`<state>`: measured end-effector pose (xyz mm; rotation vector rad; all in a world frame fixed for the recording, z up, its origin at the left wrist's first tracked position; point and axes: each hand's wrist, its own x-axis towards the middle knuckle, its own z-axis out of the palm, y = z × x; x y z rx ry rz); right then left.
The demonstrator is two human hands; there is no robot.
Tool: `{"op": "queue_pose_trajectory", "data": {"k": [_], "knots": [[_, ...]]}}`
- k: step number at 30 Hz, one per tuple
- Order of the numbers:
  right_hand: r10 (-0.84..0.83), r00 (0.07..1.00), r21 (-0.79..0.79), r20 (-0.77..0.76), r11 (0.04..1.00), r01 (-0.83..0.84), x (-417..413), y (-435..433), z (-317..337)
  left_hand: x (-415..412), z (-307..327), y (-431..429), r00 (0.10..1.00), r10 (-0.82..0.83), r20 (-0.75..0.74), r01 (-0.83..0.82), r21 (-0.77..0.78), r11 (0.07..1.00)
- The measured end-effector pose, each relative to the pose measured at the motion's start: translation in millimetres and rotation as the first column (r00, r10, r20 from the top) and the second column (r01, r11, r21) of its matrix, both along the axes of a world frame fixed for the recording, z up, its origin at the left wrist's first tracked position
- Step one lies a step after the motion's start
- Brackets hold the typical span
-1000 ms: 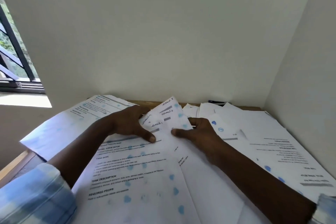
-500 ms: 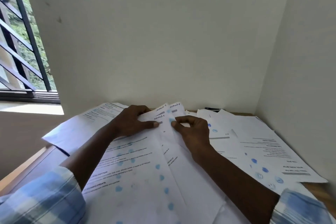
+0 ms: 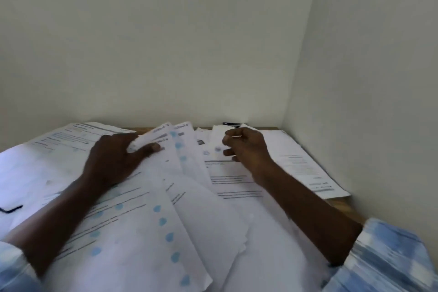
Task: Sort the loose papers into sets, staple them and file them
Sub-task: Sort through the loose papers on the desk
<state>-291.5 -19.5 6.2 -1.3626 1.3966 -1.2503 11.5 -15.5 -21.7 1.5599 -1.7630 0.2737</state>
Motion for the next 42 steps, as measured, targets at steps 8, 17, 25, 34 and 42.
{"op": "queue_pose_trajectory", "data": {"k": [8,17,25,34,42], "knots": [[-0.066,0.766,0.131,-0.639,0.973,0.192,-140.2,26.6,27.8,-23.0,36.6,-51.5,0.968,-0.241,0.068,0.233,0.110,0.966],[-0.084,0.503,0.133,-0.860,0.915,0.380,-139.6,78.2,-17.5,-80.2,-4.9,-76.1,0.864,-0.456,0.214,0.427,0.169,0.888],[-0.368,0.930,-0.102,0.010,0.925,0.367,-140.4,52.4,-25.7,-76.8,-12.2,-79.4,0.867,-0.442,0.230,0.431,0.101,0.897],[-0.170,0.894,-0.333,0.415,0.886,0.323,-147.8,4.8,42.8,-79.3,-11.6,-78.2,0.878,-0.432,0.208,0.423,0.088,0.902],[-0.075,0.898,-0.395,0.433,0.880,0.264,-158.1,-15.0,79.5,-79.1,-14.8,-86.2,0.883,-0.397,0.250,0.364,0.168,0.916]]}}
